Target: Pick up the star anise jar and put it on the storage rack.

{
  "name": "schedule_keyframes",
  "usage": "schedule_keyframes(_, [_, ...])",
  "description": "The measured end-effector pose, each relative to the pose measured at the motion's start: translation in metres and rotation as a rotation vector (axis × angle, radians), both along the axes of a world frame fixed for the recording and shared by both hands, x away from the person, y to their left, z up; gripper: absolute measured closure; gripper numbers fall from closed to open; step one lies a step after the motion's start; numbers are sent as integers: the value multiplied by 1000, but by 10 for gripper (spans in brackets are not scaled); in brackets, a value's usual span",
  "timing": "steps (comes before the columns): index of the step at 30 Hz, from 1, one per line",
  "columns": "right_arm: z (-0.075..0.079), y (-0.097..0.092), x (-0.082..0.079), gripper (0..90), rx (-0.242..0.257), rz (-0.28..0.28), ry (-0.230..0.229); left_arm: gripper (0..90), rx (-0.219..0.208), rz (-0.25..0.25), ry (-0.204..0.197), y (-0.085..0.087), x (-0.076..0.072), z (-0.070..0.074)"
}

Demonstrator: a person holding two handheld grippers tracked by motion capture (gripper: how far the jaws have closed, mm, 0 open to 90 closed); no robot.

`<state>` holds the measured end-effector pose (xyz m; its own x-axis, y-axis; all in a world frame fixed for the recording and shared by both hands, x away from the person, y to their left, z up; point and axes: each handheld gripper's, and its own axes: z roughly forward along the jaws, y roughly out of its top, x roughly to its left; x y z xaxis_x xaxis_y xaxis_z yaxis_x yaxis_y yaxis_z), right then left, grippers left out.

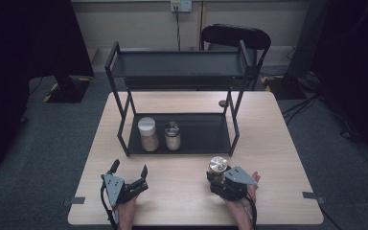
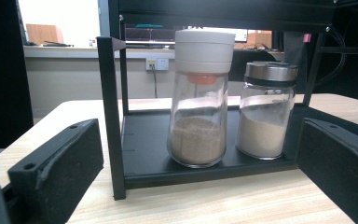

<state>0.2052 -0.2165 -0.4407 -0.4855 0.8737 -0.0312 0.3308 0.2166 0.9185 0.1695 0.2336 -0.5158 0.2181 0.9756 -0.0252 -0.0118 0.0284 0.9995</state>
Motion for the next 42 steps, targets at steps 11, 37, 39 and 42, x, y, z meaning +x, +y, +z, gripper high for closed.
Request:
schedule_keyframes(11, [-2, 0, -2, 312, 10, -6, -7, 1, -2, 0, 1, 0, 0, 0])
schedule_keyframes(37, [0, 1, -2, 313, 13, 4, -13, 1, -3, 0, 1, 0, 0, 0])
schedule_keyframes(39, [1, 2, -1, 313, 12, 4, -14, 2, -3, 0, 1, 0, 0, 0])
schedule_keyframes(42, [2, 1, -1, 313, 22, 1, -12, 2, -4, 0, 1, 0, 0, 0])
